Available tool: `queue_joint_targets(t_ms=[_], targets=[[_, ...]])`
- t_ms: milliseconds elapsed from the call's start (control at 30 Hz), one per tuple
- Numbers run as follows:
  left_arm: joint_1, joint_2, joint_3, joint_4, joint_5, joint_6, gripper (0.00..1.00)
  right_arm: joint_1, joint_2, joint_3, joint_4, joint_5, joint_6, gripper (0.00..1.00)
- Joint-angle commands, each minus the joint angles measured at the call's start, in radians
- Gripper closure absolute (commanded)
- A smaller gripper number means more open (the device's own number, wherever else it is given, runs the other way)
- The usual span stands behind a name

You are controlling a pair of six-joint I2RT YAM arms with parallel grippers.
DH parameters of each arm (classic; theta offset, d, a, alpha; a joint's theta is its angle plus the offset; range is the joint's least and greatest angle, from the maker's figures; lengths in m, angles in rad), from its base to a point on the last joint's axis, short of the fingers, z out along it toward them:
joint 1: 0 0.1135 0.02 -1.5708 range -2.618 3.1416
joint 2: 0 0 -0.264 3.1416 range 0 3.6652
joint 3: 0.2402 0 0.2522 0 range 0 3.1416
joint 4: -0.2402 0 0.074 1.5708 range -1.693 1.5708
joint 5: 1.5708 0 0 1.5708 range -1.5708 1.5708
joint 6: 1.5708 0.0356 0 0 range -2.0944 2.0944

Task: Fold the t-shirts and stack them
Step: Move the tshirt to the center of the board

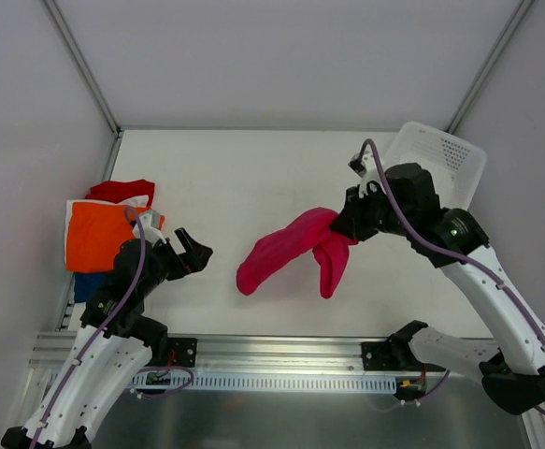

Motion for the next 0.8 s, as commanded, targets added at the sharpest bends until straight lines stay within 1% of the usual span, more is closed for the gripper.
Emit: queue_joint_targets(t_ms=[0,33,67,100,133,167,200,233,300,367,400,500,567,633,667,700,733,767], targets=[[-0.006,0.003,-0.002,0.019,-0.011,-0.013,0.01,-0.027,-0.067,-0.057,-0.081,0.338,0.001,1.0],[-0.005,0.009,-0.001,0.021,-0.011,-0.013,0.01,-0.037,-0.073,-0.109,-0.092,0.413,0.015,1.0],[-0.006,0.014,0.001,0.022,-0.011,-0.012,0.01,-0.048,-0.073,-0.131,-0.105,0.452,0.025,0.98],[-0.006,0.017,0.001,0.023,-0.011,-0.012,0.01,-0.059,-0.062,-0.151,-0.136,0.487,0.033,0.63],[-0.005,0.023,0.002,0.026,-0.011,-0.01,0.01,-0.061,-0.053,-0.166,-0.15,0.571,0.042,0.36],[-0.006,0.026,0.002,0.024,-0.008,-0.01,0.01,-0.061,-0.045,-0.196,-0.164,0.608,0.073,0.03],[-0.006,0.026,0.002,0.026,-0.003,-0.01,0.01,-0.061,-0.033,-0.212,-0.176,0.639,0.076,0.01],[-0.006,0.025,0.001,0.024,-0.002,-0.008,0.01,-0.061,-0.028,-0.227,-0.175,0.662,0.078,0.01],[-0.005,0.02,-0.002,0.024,0.001,-0.01,0.01,-0.056,-0.045,-0.266,-0.137,0.638,0.107,0.01],[-0.005,0.015,-0.005,0.026,0.001,-0.012,0.01,-0.051,-0.065,-0.299,-0.087,0.549,0.104,0.01],[-0.005,0.015,-0.008,0.026,0.001,-0.01,0.01,-0.047,-0.079,-0.304,-0.039,0.468,0.098,0.01],[-0.006,0.029,-0.007,0.027,0.0,-0.012,0.01,-0.036,-0.061,-0.319,0.031,0.374,0.099,0.01],[-0.006,0.032,-0.005,0.027,0.0,-0.012,0.01,-0.019,-0.012,-0.324,0.06,0.323,0.096,0.01],[-0.006,0.031,-0.005,0.027,-0.003,-0.01,0.01,-0.001,0.045,-0.336,0.124,0.29,0.102,0.0],[-0.006,0.031,-0.008,0.027,-0.005,-0.012,0.01,0.016,0.067,-0.342,0.184,0.244,0.105,0.0],[-0.006,0.029,-0.008,0.027,-0.005,-0.012,0.01,0.024,0.094,-0.345,0.204,0.224,0.107,0.01],[-0.006,0.029,-0.007,0.027,-0.006,-0.012,0.01,0.033,0.126,-0.342,0.219,0.217,0.119,0.0],[-0.005,0.029,-0.008,0.027,-0.006,-0.012,0.01,0.053,0.197,-0.338,0.245,0.217,0.124,0.0]])
